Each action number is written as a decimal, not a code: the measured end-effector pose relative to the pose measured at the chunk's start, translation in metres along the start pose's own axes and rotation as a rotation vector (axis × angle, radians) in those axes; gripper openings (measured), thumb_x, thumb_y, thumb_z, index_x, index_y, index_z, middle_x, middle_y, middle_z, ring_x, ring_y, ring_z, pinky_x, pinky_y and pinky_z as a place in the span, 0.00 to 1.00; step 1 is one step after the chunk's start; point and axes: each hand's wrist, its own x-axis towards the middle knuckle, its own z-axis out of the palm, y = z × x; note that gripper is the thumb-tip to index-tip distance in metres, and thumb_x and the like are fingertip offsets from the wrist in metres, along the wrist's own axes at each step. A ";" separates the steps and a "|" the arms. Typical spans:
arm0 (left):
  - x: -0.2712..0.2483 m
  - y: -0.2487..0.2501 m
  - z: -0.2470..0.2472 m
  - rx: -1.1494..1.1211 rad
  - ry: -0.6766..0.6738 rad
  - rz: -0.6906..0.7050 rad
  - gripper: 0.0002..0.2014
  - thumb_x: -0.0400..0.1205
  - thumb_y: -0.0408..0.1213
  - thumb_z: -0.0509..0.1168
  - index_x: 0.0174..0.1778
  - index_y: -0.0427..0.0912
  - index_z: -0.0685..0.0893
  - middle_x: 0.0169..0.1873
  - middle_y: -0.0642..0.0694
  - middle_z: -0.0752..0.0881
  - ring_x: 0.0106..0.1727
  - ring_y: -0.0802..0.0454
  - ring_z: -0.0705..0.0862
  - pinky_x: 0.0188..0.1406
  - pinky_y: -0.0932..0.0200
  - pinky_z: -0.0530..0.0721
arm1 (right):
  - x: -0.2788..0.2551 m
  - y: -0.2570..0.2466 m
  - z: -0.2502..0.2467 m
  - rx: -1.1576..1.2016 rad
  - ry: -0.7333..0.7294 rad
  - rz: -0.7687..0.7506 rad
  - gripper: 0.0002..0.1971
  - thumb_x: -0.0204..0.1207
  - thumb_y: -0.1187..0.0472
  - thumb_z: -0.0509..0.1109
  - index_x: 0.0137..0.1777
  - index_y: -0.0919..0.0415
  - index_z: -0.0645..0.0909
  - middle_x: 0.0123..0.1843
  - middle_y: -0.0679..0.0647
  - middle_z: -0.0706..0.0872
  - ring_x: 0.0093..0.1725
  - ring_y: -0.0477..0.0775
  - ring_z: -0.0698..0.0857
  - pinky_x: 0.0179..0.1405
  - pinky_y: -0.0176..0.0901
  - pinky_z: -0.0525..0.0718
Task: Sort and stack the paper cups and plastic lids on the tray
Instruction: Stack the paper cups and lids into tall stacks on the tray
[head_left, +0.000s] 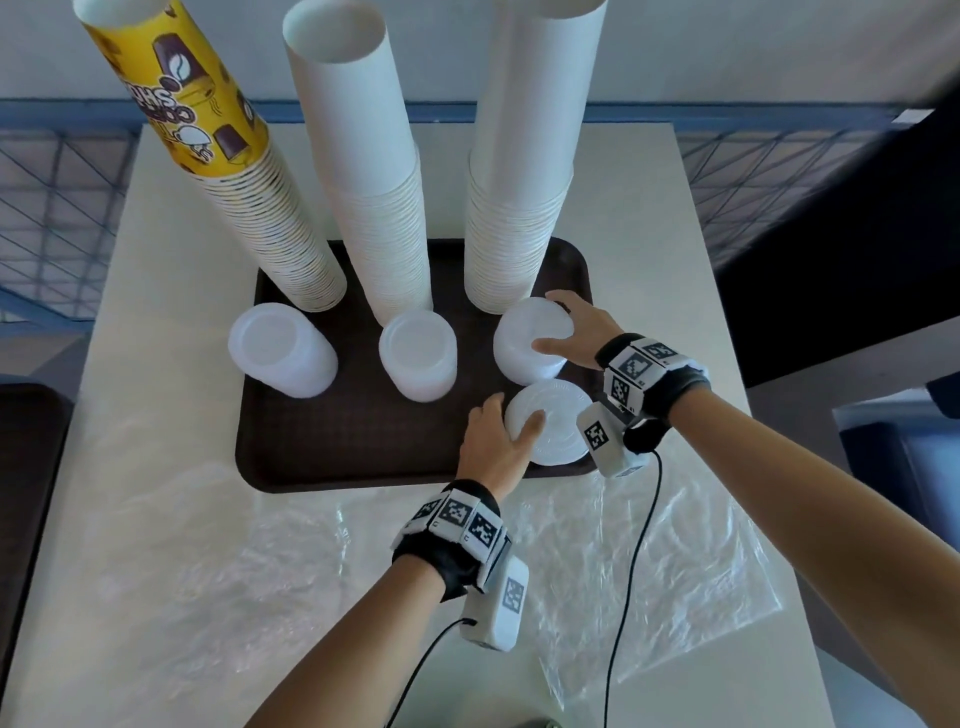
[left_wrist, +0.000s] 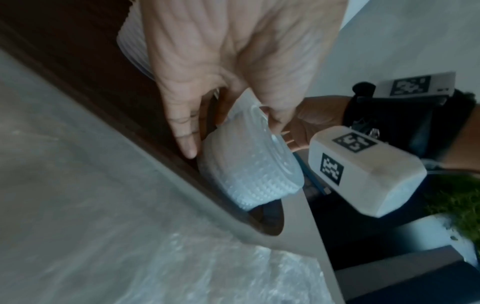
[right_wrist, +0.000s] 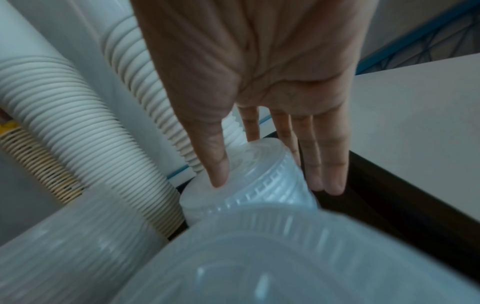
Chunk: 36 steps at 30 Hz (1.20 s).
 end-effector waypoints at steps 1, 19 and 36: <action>0.001 0.003 -0.003 -0.066 0.045 -0.016 0.31 0.81 0.53 0.60 0.77 0.39 0.64 0.70 0.39 0.73 0.66 0.44 0.78 0.67 0.51 0.75 | 0.000 0.001 -0.001 0.007 0.004 0.001 0.37 0.73 0.55 0.73 0.79 0.55 0.59 0.75 0.58 0.72 0.73 0.59 0.72 0.70 0.46 0.69; 0.074 0.042 -0.019 0.148 0.022 0.070 0.17 0.84 0.42 0.59 0.59 0.30 0.77 0.53 0.35 0.84 0.56 0.39 0.82 0.49 0.57 0.73 | 0.001 0.018 -0.005 0.048 -0.029 0.015 0.30 0.74 0.59 0.71 0.75 0.62 0.67 0.68 0.62 0.78 0.63 0.64 0.80 0.65 0.54 0.79; 0.084 0.048 -0.010 0.159 0.011 0.009 0.14 0.84 0.39 0.58 0.35 0.36 0.76 0.45 0.35 0.85 0.53 0.37 0.84 0.52 0.52 0.79 | 0.014 0.030 -0.005 -0.089 0.048 0.035 0.25 0.78 0.53 0.67 0.73 0.62 0.72 0.68 0.61 0.80 0.67 0.62 0.77 0.67 0.51 0.75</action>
